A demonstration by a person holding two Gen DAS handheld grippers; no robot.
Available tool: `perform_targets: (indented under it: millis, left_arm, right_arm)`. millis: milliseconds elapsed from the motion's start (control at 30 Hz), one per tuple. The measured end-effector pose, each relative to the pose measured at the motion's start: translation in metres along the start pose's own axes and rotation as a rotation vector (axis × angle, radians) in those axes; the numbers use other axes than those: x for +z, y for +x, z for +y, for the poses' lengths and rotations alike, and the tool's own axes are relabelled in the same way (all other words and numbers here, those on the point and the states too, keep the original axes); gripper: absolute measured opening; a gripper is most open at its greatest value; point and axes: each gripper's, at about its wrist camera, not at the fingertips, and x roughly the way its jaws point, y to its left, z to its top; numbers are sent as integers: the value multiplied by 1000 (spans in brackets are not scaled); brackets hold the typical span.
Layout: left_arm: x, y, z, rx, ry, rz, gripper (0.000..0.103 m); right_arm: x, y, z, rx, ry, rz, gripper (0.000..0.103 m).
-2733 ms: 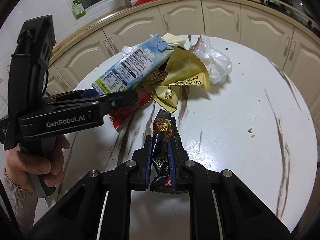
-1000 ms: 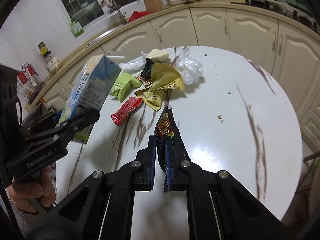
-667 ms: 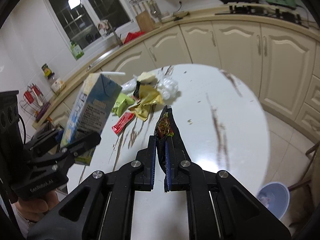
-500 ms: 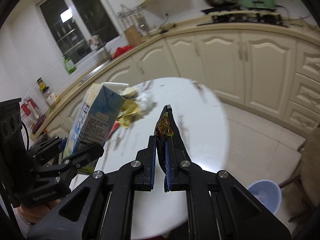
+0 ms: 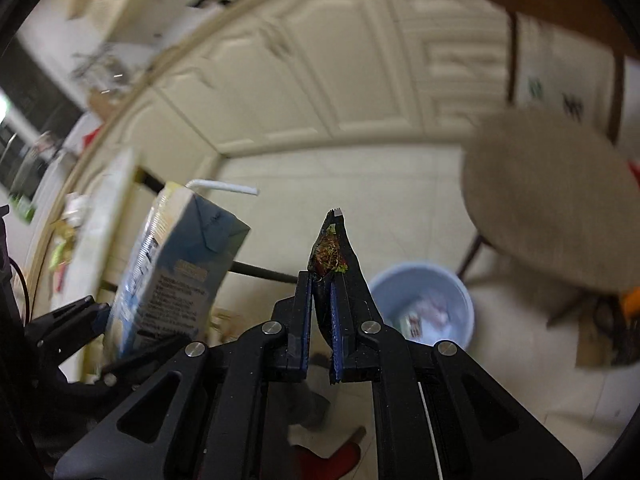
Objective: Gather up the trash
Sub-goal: 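Lift the milk carton and black wrapper in both tools toward the blue bin, then open both tools to drop the carton and wrapper into the bin, then return both tools to the table above the remaining trash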
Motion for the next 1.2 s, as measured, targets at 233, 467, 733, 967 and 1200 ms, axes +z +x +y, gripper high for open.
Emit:
perform_targets:
  millis: [233,467,733,967,1200]
  left_arm:
    - [17,119,1,4,-13,247,47]
    - [50,172,8,3,2,399,55]
    - [57,164,8,106,56,348,60]
    - [41,98,-16,192,93,204,61]
    - [21,-21,-15,196,64,-8,74]
  right_arm:
    - [-4,85,-87,-2,203,122,12]
    - [-19,108,-126,-17,312,147,35]
    - [-23,99,-120,-83,329,123,97]
    - [-18,73,-96,-89,300,90,103]
    - [-4,17,-44,-5,255,-3,103]
